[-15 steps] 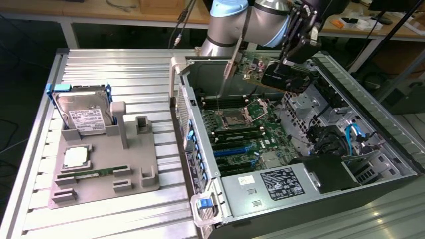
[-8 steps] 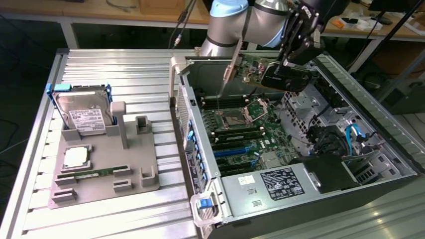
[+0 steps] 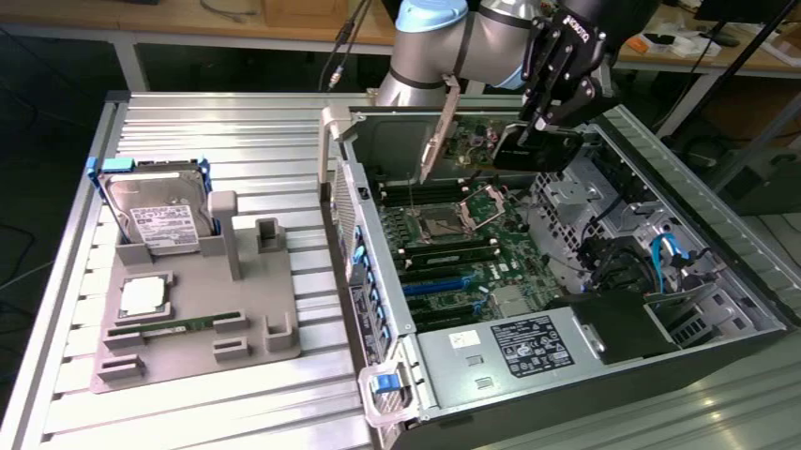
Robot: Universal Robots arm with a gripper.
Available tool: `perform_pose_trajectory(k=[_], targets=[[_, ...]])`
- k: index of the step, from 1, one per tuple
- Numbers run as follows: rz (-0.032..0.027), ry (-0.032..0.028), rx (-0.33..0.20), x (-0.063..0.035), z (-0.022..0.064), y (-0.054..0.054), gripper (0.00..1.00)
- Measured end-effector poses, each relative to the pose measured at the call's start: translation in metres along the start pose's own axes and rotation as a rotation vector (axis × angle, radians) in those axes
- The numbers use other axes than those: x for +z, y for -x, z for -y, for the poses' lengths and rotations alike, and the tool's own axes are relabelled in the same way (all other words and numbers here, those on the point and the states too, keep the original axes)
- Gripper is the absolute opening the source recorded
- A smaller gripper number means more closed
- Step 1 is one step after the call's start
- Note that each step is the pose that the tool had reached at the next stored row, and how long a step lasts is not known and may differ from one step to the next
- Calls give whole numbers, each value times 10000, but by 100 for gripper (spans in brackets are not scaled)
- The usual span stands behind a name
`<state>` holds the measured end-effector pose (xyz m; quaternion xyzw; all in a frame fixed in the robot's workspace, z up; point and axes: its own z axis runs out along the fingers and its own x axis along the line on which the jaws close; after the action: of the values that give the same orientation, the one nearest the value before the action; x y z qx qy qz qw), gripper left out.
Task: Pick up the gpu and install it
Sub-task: 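Insert the gpu into the slot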
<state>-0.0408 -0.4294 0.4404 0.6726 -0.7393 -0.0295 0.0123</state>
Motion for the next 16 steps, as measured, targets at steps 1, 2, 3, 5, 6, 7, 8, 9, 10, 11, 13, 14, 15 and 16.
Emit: perform_pose_trajectory(k=[1, 2, 3, 5, 6, 7, 8, 9, 10, 11, 13, 14, 15, 16], targets=[[-11, 3, -186, 8, 1, 0, 27], [-24, 8, -370, 16, 1, -1, 27], [-38, 12, -604, 27, 2, -1, 27], [-51, -18, -837, 54, 4, -1, 27], [-47, -57, -841, 66, 4, -1, 27], [-45, -84, -842, 74, 5, -2, 27], [-44, -125, -842, 79, 5, -2, 27], [-42, -205, -844, 81, 4, -2, 27], [-31, -391, -850, 84, 1, -2, 27], [-23, -522, -853, 86, -5, -3, 27], [-12, -655, -855, 106, -30, -6, 27], [-17, -655, -854, 124, -35, -12, 27], [-16, -656, -852, 141, -42, -16, 27], [-15, -657, -847, 163, -51, -19, 27]])
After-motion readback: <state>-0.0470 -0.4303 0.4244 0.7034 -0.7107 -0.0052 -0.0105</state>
